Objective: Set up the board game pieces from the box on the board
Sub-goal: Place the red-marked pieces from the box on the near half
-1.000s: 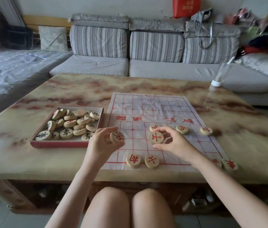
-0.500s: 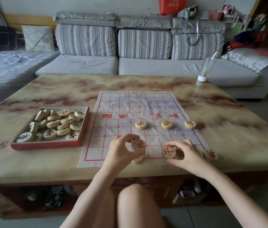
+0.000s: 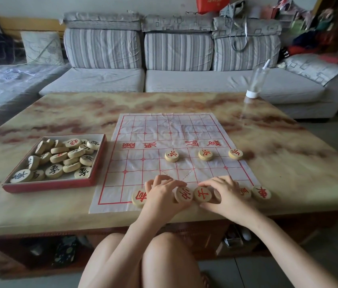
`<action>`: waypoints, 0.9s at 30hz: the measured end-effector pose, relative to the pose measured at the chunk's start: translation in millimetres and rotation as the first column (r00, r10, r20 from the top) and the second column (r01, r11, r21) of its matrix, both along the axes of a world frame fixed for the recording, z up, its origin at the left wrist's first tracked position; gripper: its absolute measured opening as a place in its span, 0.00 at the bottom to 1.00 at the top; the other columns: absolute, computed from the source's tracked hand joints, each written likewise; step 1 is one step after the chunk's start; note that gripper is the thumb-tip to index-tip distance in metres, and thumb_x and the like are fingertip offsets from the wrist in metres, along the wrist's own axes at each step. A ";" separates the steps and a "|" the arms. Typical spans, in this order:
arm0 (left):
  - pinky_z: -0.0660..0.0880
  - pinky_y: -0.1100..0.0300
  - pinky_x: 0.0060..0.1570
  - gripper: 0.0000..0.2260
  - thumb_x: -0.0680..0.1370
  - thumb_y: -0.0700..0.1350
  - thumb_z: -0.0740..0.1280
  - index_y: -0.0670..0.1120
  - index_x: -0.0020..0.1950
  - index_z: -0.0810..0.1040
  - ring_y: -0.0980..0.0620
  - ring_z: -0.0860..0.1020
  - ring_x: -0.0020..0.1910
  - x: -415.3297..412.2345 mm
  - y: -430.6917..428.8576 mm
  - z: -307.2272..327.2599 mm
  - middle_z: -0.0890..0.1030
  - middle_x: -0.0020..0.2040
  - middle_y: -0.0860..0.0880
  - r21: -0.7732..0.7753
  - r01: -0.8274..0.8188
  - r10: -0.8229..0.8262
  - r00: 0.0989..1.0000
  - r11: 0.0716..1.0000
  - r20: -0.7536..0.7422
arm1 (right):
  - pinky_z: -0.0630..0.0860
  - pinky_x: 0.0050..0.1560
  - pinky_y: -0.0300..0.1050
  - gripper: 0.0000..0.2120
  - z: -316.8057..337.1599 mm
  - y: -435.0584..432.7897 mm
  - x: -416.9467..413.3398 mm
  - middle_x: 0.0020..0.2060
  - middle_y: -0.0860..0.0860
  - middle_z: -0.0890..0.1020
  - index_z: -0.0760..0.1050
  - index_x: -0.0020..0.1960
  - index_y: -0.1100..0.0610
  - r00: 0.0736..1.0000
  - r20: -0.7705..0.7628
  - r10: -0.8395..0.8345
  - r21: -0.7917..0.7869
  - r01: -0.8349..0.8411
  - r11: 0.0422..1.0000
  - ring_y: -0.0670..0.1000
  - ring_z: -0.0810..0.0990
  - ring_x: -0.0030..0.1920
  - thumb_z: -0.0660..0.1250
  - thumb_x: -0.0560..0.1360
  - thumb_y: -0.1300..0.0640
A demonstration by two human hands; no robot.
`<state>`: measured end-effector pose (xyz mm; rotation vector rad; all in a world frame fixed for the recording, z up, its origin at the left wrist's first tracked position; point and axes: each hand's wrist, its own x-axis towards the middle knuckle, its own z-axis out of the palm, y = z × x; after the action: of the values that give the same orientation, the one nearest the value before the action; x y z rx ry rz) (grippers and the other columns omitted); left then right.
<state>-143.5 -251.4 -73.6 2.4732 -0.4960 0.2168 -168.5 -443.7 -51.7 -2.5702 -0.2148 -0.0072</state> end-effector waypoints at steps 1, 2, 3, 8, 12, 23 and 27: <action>0.51 0.61 0.55 0.25 0.66 0.65 0.67 0.57 0.60 0.76 0.57 0.63 0.64 1.6 -0.3 -2.6 0.76 0.55 0.57 0.018 0.016 -0.016 1.000 1.000 0.011 | 0.57 0.58 0.40 0.22 -0.5 -0.6 0.6 0.45 0.31 0.62 0.70 0.62 0.46 1.000 0.002 -0.001 -0.007 0.001 1.000 0.43 0.58 0.54 0.71 0.71 0.49; 0.50 0.62 0.54 0.26 0.65 0.67 0.64 0.57 0.59 0.76 0.57 0.64 0.64 3.1 -0.4 -5.6 0.77 0.55 0.57 0.032 0.024 -0.025 0.999 0.999 0.023 | 0.56 0.57 0.40 0.21 -2.0 -1.6 1.5 0.46 0.31 0.63 0.70 0.62 0.45 1.000 0.004 -0.006 -0.014 0.006 1.000 0.43 0.58 0.55 0.70 0.70 0.48; 0.49 0.62 0.53 0.28 0.63 0.69 0.60 0.58 0.59 0.76 0.57 0.65 0.64 4.0 -0.6 -8.0 0.78 0.55 0.57 0.044 0.024 -0.026 0.999 0.999 0.039 | 0.56 0.55 0.41 0.21 -3.4 -2.4 2.2 0.47 0.31 0.64 0.70 0.62 0.45 1.000 0.020 -0.001 -0.028 0.002 1.000 0.43 0.58 0.56 0.70 0.70 0.47; 0.51 0.61 0.54 0.22 0.67 0.65 0.65 0.57 0.57 0.77 0.55 0.66 0.63 4.3 -0.2 -13.1 0.79 0.55 0.59 0.072 -0.002 -0.006 0.994 0.997 0.113 | 0.54 0.52 0.42 0.21 -12.2 -6.1 5.3 0.51 0.32 0.67 0.70 0.62 0.43 0.998 0.062 0.015 -0.090 -0.010 0.996 0.41 0.57 0.59 0.69 0.70 0.44; 0.51 0.60 0.54 0.21 0.67 0.64 0.67 0.57 0.57 0.77 0.54 0.65 0.61 2.3 2.0 -10.9 0.78 0.55 0.59 0.060 -0.026 0.020 0.995 0.998 0.100 | 0.53 0.51 0.42 0.22 -13.8 -5.8 6.9 0.55 0.35 0.68 0.69 0.63 0.42 0.997 0.075 0.016 -0.114 -0.007 0.994 0.43 0.57 0.61 0.68 0.70 0.43; 0.50 0.61 0.53 0.30 0.62 0.70 0.57 0.58 0.58 0.76 0.53 0.66 0.61 4.8 2.2 -14.3 0.77 0.54 0.59 0.077 0.005 -0.012 0.995 0.997 0.095 | 0.52 0.52 0.41 0.26 -12.5 -3.0 8.4 0.57 0.35 0.67 0.67 0.66 0.41 0.999 0.050 0.022 -0.134 -0.015 0.991 0.44 0.58 0.64 0.68 0.70 0.42; 0.51 0.60 0.57 0.29 0.64 0.68 0.65 0.58 0.62 0.73 0.53 0.63 0.64 5.7 3.2 -12.5 0.75 0.58 0.59 0.073 0.011 -0.017 0.997 0.997 0.073 | 0.52 0.54 0.41 0.27 -9.7 -2.6 6.4 0.56 0.35 0.66 0.65 0.67 0.41 0.999 0.029 0.018 -0.100 -0.015 0.995 0.42 0.57 0.62 0.68 0.70 0.42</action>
<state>-137.7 -248.1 -86.0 2.5388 -0.5611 0.2899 -162.1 -446.3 -61.4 -2.6687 -0.2536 -0.0293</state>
